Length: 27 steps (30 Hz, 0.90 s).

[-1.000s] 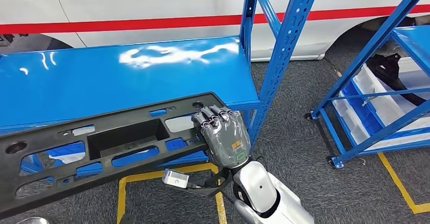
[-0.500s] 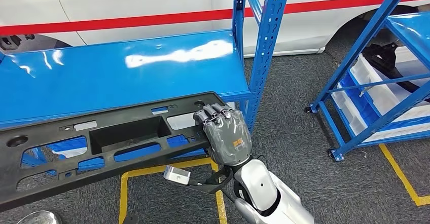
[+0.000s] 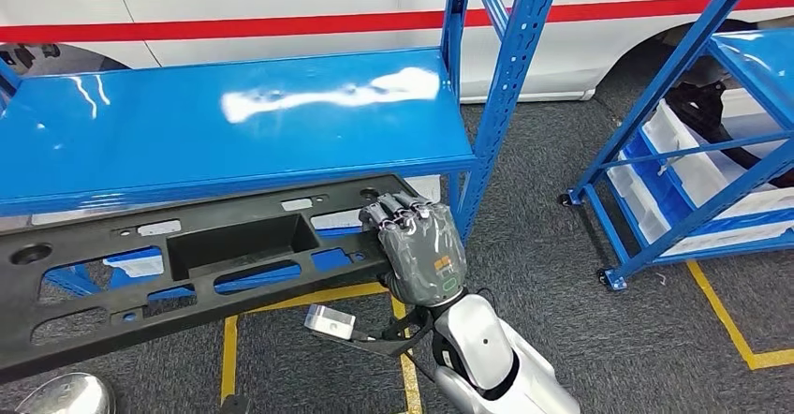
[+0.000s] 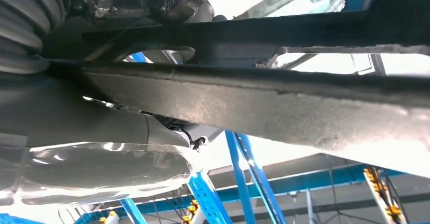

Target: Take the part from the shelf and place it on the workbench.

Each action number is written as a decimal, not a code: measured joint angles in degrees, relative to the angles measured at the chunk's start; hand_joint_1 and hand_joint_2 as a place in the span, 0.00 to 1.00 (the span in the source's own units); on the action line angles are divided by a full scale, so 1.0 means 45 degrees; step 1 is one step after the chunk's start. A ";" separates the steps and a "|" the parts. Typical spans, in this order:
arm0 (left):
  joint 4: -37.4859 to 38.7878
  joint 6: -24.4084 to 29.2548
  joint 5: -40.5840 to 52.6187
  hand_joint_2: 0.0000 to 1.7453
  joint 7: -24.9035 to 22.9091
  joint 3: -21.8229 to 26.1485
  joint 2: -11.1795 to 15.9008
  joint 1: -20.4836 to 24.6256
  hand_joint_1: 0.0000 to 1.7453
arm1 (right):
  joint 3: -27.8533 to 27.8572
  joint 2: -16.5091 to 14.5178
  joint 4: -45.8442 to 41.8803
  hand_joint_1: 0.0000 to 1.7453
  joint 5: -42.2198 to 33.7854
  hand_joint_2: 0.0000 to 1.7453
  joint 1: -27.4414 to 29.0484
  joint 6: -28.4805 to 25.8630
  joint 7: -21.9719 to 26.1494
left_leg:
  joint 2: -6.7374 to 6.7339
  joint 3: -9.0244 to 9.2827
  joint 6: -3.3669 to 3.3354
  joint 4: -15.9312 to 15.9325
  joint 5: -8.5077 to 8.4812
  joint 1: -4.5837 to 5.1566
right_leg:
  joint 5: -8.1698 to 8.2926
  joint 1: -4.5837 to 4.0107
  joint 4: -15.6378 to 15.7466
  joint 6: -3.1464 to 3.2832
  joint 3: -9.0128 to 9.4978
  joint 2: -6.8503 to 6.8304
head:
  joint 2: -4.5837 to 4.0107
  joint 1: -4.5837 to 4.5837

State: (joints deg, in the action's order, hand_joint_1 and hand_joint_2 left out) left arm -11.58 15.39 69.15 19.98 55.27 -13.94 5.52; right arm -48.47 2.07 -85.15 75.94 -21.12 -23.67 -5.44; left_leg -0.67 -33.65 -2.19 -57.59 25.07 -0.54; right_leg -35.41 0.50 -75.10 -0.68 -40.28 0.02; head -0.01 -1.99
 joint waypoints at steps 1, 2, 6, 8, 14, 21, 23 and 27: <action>0.0000 0.0001 0.0000 1.00 0.0000 0.0001 0.0000 -0.0003 0.00 | 0.0019 0.0002 0.0000 1.00 -0.0030 1.00 0.0022 -0.0004 0.0000 | 0.0000 -0.0135 0.0016 -0.0066 -0.0050 0.0000 | 0.0186 0.0012 0.0231 0.0002 0.0285 -0.0001 | 0.0000 -0.0002; 0.0000 0.0002 0.0000 1.00 0.0000 0.0002 -0.0001 -0.0004 0.00 | 0.0040 0.0004 -0.0001 1.00 -0.0068 1.00 0.0034 -0.0010 0.0004 | 0.0003 -0.0251 0.0038 -0.0138 -0.0087 -0.0001 | 0.0514 0.0025 0.0914 0.0023 0.0794 -0.0003 | 0.0001 -0.0001; 0.0000 0.0007 0.0000 1.00 -0.0004 0.0002 -0.0005 -0.0005 0.00 | 0.0134 -0.0003 -0.0045 1.00 -0.0298 1.00 0.0068 -0.0051 0.0045 | 0.0015 -0.0522 0.0275 -0.0339 -0.0271 0.0017 | 0.1100 -0.0074 0.3387 0.0220 0.2255 0.0008 | 0.0001 0.0002; 0.0000 0.0011 0.0000 1.00 -0.0008 0.0007 -0.0005 -0.0018 0.00 | 0.0177 -0.0010 -0.0084 1.00 -0.0389 1.00 0.0090 -0.0077 0.0057 | 0.0031 -0.0579 0.0447 -0.0318 -0.0407 0.0016 | 0.1284 -0.0080 0.3435 0.0346 0.2149 0.0015 | 0.0000 -0.0002; 0.0000 0.0047 -0.0001 1.00 -0.0019 0.0022 0.0004 -0.0038 0.00 | 0.0243 -0.0112 -0.0110 1.00 -0.0613 1.00 0.0152 -0.0247 0.0179 | 0.0102 -0.1487 0.0803 -0.3296 0.1927 -0.0057 | 0.1996 0.0038 0.3577 0.0731 0.1402 -0.0038 | -0.0002 0.0025; 0.0000 0.0061 0.0001 1.00 -0.0023 0.0024 0.0005 -0.0003 0.00 | 0.0364 -0.0123 -0.0137 1.00 -0.0657 1.00 0.0239 -0.0253 0.0228 | 0.0160 0.1326 0.0628 -0.0105 0.1066 -0.0005 | 0.2593 -0.0001 0.3419 0.0434 0.0694 -0.0036 | 0.0001 0.0025; 0.0000 0.0073 0.0001 1.00 -0.0025 0.0033 0.0005 -0.0013 0.00 | 0.0391 -0.0124 -0.0162 1.00 -0.0664 1.00 0.0249 -0.0256 0.0232 | 0.0175 0.1373 0.0482 0.0189 0.1067 0.0028 | 0.2798 -0.0018 0.3490 0.0271 0.0676 -0.0036 | 0.0001 0.0022; 0.0000 0.0076 0.0011 1.00 -0.0033 0.0045 -0.0007 -0.0008 0.00 | 0.0440 -0.0116 -0.0185 1.00 -0.0791 1.00 0.0271 -0.0255 0.0270 | 0.0050 0.1015 0.0108 0.0303 0.0593 -0.0064 | 0.1565 0.0011 0.2361 0.0060 0.0247 -0.0002 | -0.0001 0.0008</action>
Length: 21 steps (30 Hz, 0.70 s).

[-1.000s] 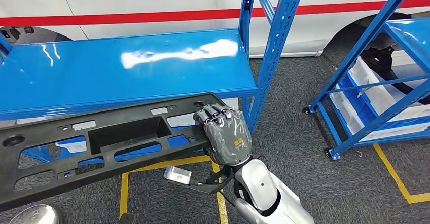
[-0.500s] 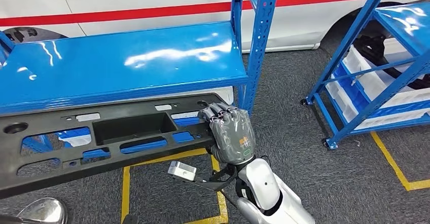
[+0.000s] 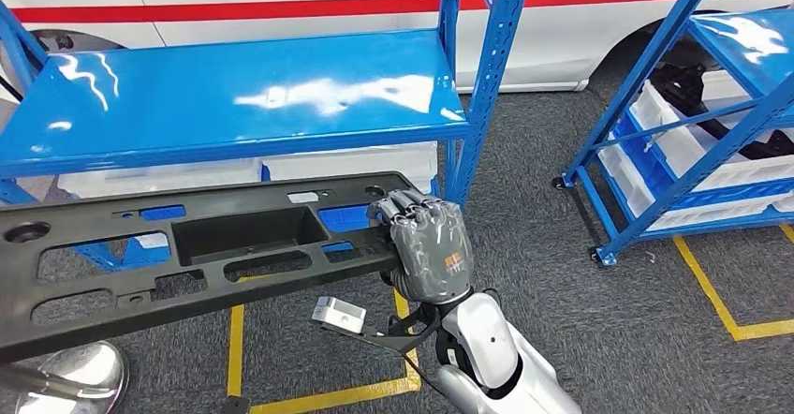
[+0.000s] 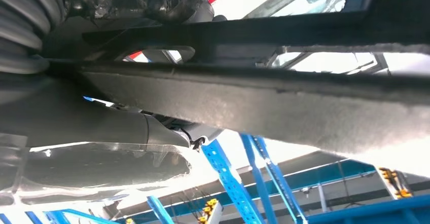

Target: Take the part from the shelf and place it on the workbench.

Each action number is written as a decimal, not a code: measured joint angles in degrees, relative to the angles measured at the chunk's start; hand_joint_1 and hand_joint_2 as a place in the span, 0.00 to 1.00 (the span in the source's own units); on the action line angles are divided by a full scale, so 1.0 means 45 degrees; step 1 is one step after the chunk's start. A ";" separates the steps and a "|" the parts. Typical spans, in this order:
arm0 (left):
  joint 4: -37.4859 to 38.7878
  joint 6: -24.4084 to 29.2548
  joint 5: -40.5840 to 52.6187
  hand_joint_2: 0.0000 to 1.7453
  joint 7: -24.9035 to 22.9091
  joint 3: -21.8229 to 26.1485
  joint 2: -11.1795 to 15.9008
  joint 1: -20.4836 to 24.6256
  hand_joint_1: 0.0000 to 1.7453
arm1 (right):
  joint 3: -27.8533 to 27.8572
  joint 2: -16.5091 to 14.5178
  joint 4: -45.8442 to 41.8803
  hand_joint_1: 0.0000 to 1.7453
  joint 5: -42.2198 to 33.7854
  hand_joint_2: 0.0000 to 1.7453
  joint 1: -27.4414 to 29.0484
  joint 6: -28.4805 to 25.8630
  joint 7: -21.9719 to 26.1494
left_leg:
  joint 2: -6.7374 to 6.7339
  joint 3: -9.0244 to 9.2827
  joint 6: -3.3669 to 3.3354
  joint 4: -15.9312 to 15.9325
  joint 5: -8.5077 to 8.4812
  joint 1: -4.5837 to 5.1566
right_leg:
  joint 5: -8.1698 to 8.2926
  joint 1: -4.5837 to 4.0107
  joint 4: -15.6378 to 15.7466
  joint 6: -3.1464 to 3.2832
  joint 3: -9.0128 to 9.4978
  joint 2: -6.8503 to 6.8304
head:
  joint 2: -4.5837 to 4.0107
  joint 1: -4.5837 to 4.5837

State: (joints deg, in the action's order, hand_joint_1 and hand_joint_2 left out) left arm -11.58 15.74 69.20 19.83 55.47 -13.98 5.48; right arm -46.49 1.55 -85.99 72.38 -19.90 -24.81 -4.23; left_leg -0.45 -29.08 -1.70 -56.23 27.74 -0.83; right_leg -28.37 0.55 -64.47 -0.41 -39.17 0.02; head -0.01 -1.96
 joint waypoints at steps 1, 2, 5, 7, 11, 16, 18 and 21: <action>0.0000 0.0000 0.0004 1.00 -0.0002 0.0002 0.0001 0.0003 0.00 | 0.0010 0.0000 0.0000 1.00 -0.0055 1.00 0.0003 0.0001 0.0019 | -0.0004 -0.0176 -0.0056 -0.0028 -0.0112 0.0016 | -0.0622 0.0003 -0.0812 -0.0027 -0.0244 -0.0001 | -0.0001 -0.0001; 0.0000 0.0000 0.0005 1.00 -0.0005 0.0006 0.0002 0.0000 0.00 | 0.0019 0.0001 0.0001 1.00 -0.0115 1.00 0.0013 0.0001 0.0035 | -0.0013 -0.0359 -0.0077 -0.0077 -0.0215 0.0031 | -0.1060 0.0009 -0.1642 -0.0048 -0.0454 -0.0001 | 0.0000 -0.0001; 0.0000 0.0000 0.0006 1.00 -0.0002 0.0015 0.0002 -0.0012 0.00 | 0.0061 0.0001 0.0005 1.00 -0.0295 1.00 0.0044 0.0001 0.0073 | -0.0025 -0.0898 -0.0063 -0.0284 -0.0441 0.0068 | -0.0748 0.0008 -0.2303 -0.0018 -0.0140 -0.0002 | 0.0001 -0.0002; 0.0000 0.0000 0.0008 1.00 -0.0001 0.0019 -0.0007 -0.0014 0.00 | 0.0110 -0.0001 0.0001 1.00 -0.0388 1.00 0.0046 0.0001 0.0120 | -0.0019 -0.1164 -0.0017 -0.0455 -0.0527 0.0100 | -0.0218 -0.0050 -0.0796 0.0149 0.1014 -0.0002 | 0.0000 0.0001; 0.0000 0.0000 0.0012 1.00 0.0004 0.0034 -0.0034 -0.0024 0.00 | 0.0219 -0.0004 -0.0030 1.00 -0.0496 1.00 0.0045 0.0000 0.0211 | -0.0022 -0.1370 0.0263 -0.0523 -0.0813 0.0086 | -0.0366 -0.0193 0.1175 0.0388 0.2127 0.0005 | 0.0002 0.0004; 0.0000 0.0002 0.0008 1.00 0.0010 0.0050 -0.0027 -0.0043 0.00 | 0.0280 -0.0014 -0.0029 1.00 -0.0515 1.00 0.0050 0.0001 0.0223 | 0.0029 -0.1964 0.0636 -0.2129 0.0702 0.0021 | 0.0123 -0.0041 0.1498 0.0665 0.1799 -0.0090 | 0.0001 0.0006; 0.0000 0.0002 0.0008 1.00 0.0009 0.0050 -0.0027 -0.0045 0.00 | 0.0285 -0.0017 -0.0027 1.00 -0.0529 1.00 0.0059 0.0000 0.0227 | 0.0029 -0.2303 0.0751 -0.3583 0.1378 -0.0034 | 0.0285 -0.0041 0.1407 0.0676 0.1507 -0.0111 | 0.0000 0.0006; 0.0000 0.0004 0.0011 1.00 0.0009 0.0050 -0.0019 -0.0043 0.00 | 0.0299 -0.0018 -0.0024 1.00 -0.0607 1.00 0.0077 -0.0006 0.0255 | 0.0026 -0.1571 0.0881 -0.3118 0.0631 -0.0145 | 0.0441 0.0012 0.1134 0.0583 0.1037 -0.0120 | 0.0001 0.0007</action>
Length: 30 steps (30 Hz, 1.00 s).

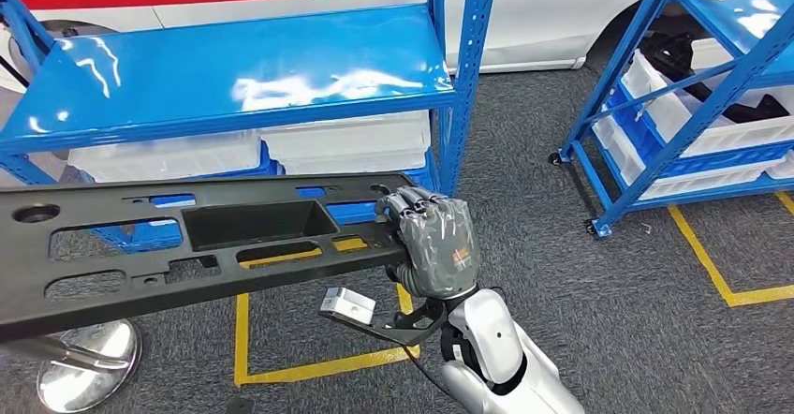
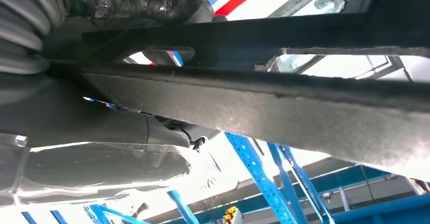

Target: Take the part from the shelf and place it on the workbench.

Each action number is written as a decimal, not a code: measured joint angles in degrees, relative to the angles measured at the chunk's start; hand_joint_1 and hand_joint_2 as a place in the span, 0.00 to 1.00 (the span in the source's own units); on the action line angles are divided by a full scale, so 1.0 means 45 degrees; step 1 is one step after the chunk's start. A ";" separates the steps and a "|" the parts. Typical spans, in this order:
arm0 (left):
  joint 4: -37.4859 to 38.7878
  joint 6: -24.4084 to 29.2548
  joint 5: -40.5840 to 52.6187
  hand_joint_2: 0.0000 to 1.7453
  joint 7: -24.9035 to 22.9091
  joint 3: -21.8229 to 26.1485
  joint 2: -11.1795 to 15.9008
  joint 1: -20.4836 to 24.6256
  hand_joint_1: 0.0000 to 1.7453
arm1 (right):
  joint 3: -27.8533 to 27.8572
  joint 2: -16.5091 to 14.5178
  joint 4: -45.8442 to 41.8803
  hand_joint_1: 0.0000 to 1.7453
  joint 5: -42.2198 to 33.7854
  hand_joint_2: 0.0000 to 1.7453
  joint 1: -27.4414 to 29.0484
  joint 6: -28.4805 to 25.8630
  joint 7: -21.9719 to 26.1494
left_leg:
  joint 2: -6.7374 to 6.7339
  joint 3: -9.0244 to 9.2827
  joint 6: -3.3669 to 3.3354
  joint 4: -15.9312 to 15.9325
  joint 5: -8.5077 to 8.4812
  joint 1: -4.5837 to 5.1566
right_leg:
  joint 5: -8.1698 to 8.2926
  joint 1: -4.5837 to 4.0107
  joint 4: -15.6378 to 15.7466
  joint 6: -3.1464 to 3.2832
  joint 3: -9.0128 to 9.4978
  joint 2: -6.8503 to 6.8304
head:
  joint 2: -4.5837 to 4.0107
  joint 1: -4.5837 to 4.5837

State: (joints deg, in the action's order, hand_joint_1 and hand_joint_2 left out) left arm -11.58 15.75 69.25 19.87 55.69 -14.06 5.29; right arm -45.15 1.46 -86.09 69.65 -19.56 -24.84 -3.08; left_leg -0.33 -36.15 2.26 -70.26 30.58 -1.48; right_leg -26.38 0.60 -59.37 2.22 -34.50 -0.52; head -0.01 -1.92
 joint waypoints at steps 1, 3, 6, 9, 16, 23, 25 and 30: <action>0.0000 -0.0001 0.0004 1.00 0.0000 0.0000 0.0002 0.0008 0.00 | 0.0011 0.0000 -0.0001 1.00 -0.0029 1.00 0.0004 -0.0002 0.0019 | 0.0008 0.0530 0.0030 0.0820 -0.0228 -0.0029 | 0.0031 0.0019 -0.0102 -0.0046 -0.0133 0.0003 | 0.0001 0.0001; 0.0000 -0.0002 0.0023 1.00 0.0004 0.0001 0.0006 0.0022 0.00 | 0.0042 -0.0006 -0.0004 1.00 -0.0069 1.00 0.0004 -0.0007 0.0060 | 0.0064 0.1365 -0.0021 0.2221 -0.0305 0.0002 | 0.0129 0.0004 -0.0253 -0.0181 -0.0330 0.0013 | 0.0000 -0.0004; 0.0000 -0.0001 0.0040 1.00 0.0006 0.0005 0.0005 0.0015 0.00 | 0.0063 -0.0019 -0.0005 1.00 -0.0183 1.00 0.0013 -0.0019 0.0205 | 0.0101 0.1459 -0.0302 0.2669 -0.0288 0.0056 | 0.0385 -0.0033 -0.0227 -0.0430 -0.0448 0.0032 | 0.0000 -0.0013; 0.0000 0.0007 0.0034 1.00 0.0015 0.0008 -0.0001 0.0024 0.00 | 0.0069 -0.0019 -0.0057 1.00 -0.0338 1.00 0.0046 -0.0084 0.0425 | 0.0011 0.1221 -0.0668 0.2797 -0.0615 0.0015 | -0.0376 -0.0002 -0.0913 -0.0590 -0.0747 0.0097 | 0.0001 -0.0024; 0.0000 0.0026 0.0023 1.00 0.0018 0.0015 0.0000 0.0024 0.00 | 0.0082 0.0012 -0.0222 1.00 -0.0371 1.00 0.0176 -0.0236 0.0518 | -0.0031 0.0289 -0.0808 0.2558 -0.1177 0.0181 | -0.1032 -0.0021 -0.2318 -0.0424 -0.0220 0.0111 | 0.0000 -0.0029; 0.0000 0.0035 0.0028 1.00 0.0027 0.0018 -0.0030 0.0008 0.00 | 0.0118 0.0021 -0.0391 1.00 -0.0420 1.00 0.0171 -0.0245 0.0520 | -0.0018 -0.0024 -0.0323 0.2527 -0.1411 0.0158 | -0.0553 -0.0159 0.0388 -0.0088 0.1065 0.0054 | 0.0000 -0.0033; 0.0000 0.0033 0.0029 1.00 0.0035 0.0019 -0.0022 0.0005 0.00 | 0.0131 0.0015 -0.0403 1.00 -0.0504 1.00 0.0176 -0.0245 0.0520 | 0.0005 -0.0429 -0.0223 0.1598 -0.0534 0.0156 | -0.0317 -0.0068 0.0542 0.0003 0.0917 0.0005 | 0.0000 -0.0024; 0.0000 0.0040 0.0023 1.00 0.0053 0.0019 0.0000 -0.0005 0.00 | 0.0317 0.0023 -0.0390 1.00 -0.0914 1.00 0.0388 -0.0312 0.0523 | 0.0005 -0.0624 -0.0071 -0.0431 -0.0030 0.0090 | -0.0012 -0.0052 0.0383 -0.0018 0.0365 -0.0022 | -0.0002 -0.0020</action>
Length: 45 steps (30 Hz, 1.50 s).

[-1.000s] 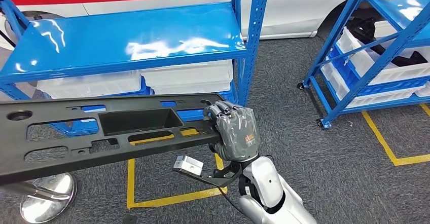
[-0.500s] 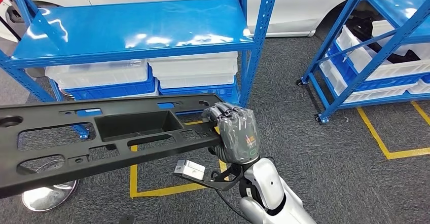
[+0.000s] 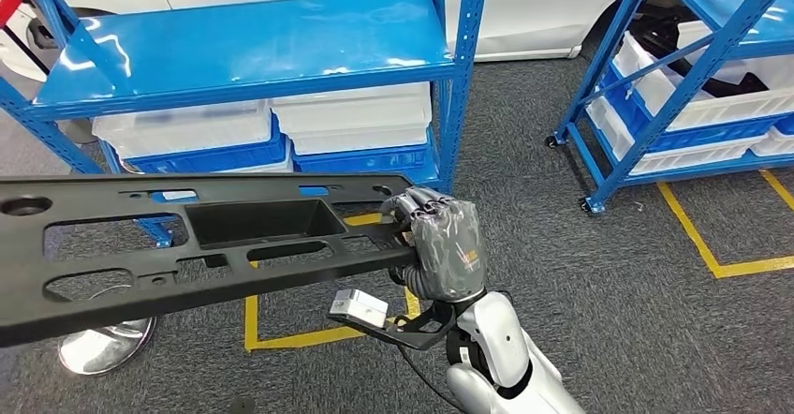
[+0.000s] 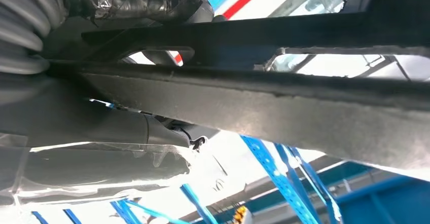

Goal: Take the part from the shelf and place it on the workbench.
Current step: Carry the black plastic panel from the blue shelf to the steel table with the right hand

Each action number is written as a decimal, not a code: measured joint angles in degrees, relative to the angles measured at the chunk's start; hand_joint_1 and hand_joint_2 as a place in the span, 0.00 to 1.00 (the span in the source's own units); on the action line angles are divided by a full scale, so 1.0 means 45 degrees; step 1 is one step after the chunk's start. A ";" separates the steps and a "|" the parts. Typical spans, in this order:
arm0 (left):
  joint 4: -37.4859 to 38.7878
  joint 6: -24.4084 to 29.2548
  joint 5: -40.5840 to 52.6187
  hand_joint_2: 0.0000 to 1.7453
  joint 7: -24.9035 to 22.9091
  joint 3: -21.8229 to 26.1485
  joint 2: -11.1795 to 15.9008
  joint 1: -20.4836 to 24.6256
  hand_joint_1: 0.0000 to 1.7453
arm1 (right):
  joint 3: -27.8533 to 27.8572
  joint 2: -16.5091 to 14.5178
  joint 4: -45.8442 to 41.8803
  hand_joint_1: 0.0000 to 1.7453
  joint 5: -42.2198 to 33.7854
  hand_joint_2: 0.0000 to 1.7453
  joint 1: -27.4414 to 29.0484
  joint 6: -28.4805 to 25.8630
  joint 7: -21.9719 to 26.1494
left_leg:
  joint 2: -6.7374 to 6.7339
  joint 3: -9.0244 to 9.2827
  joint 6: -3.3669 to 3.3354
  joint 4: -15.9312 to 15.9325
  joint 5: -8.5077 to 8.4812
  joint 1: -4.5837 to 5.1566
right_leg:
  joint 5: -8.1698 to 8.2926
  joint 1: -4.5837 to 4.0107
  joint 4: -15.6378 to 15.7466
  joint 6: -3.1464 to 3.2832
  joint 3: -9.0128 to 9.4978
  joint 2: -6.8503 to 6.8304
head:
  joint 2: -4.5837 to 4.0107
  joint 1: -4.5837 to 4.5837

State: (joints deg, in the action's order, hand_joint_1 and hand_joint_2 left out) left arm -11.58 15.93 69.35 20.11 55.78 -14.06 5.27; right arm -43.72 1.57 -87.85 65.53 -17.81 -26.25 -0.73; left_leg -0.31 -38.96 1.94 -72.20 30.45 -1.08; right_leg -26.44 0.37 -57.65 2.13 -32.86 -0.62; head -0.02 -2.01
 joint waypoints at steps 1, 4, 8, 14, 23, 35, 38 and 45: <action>0.0000 0.0004 -0.0011 1.00 0.0006 0.0000 0.0002 0.0001 0.00 | 0.0071 0.0007 0.0001 1.00 -0.0095 1.00 0.0079 -0.0064 0.0010 | 0.0000 0.0554 -0.0003 0.0769 -0.0373 -0.0019 | 0.0022 0.0008 -0.0073 -0.0025 -0.0085 0.0002 | 0.0001 0.0000; 0.0000 0.0019 -0.0045 1.00 0.0026 0.0005 0.0007 0.0010 0.00 | 0.0361 0.0034 -0.0005 1.00 -0.0323 1.00 0.0326 -0.0404 0.0098 | 0.0045 0.2004 -0.0106 0.3027 -0.0566 0.0020 | 0.0087 -0.0023 -0.0252 -0.0178 -0.0281 0.0010 | 0.0001 -0.0002; 0.0000 0.0043 -0.0075 1.00 0.0030 0.0013 0.0004 -0.0028 0.00 | 0.0791 0.0119 -0.0043 1.00 -0.0363 1.00 0.0715 -0.0794 0.0332 | 0.0029 0.2045 -0.0423 0.3428 -0.0571 0.0027 | 0.0059 -0.0019 -0.0430 -0.0469 -0.0433 0.0042 | 0.0003 -0.0010; 0.0000 0.0046 -0.0070 1.00 0.0041 0.0015 0.0002 -0.0030 0.00 | 0.1181 0.0306 -0.0145 1.00 -0.0143 1.00 0.1004 -0.0815 0.0481 | -0.0067 0.1706 -0.0745 0.3355 -0.0784 0.0034 | -0.1670 0.0014 -0.3793 -0.0673 -0.1787 0.0114 | 0.0002 -0.0017; 0.0000 0.0063 -0.0018 1.00 0.0034 0.0019 -0.0002 -0.0038 0.00 | 0.1755 0.0511 -0.0713 1.00 0.0160 1.00 0.1358 -0.1009 0.0522 | -0.0091 0.1357 -0.0369 0.2892 -0.0669 0.0116 | -0.0284 -0.0068 -0.0426 -0.0216 -0.0068 0.0082 | 0.0003 -0.0012; 0.0000 0.0061 0.0039 1.00 0.0032 0.0019 0.0019 -0.0032 0.00 | 0.1942 0.0546 -0.0885 1.00 0.0212 1.00 0.1541 -0.1030 0.0597 | 0.0270 0.1788 -0.0407 0.3007 -0.0486 0.0144 | -0.0045 -0.0051 -0.0536 -0.0126 -0.0360 0.0352 | 0.0000 -0.0005; 0.0001 0.0061 0.0060 1.00 0.0019 0.0019 0.0007 -0.0023 0.00 | 0.1934 0.0518 -0.0883 1.00 0.0209 1.00 0.1543 -0.1025 0.0651 | 0.0206 0.1807 -0.0533 0.3245 -0.0612 0.0121 | 0.0033 -0.0056 -0.0512 -0.0375 -0.0461 0.0403 | 0.0000 -0.0008; 0.0005 0.0078 0.0104 1.00 -0.0011 0.0019 -0.0017 -0.0022 0.00 | 0.1881 0.0482 -0.0824 1.00 0.0142 1.00 0.1559 -0.1085 0.0829 | -0.0197 0.1653 -0.0739 0.3372 -0.0853 0.0022 | -0.1557 0.0101 -0.3778 -0.0700 -0.1792 0.0229 | 0.0003 -0.0019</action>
State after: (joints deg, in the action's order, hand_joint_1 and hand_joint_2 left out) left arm -11.56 16.28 69.82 20.06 55.87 -14.14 5.17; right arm -35.26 3.74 -91.56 66.17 -10.80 -31.13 3.01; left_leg -1.19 -31.52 -1.38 -57.02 26.61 -0.98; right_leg -33.44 0.82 -74.65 -1.02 -40.93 0.41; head 0.00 -2.10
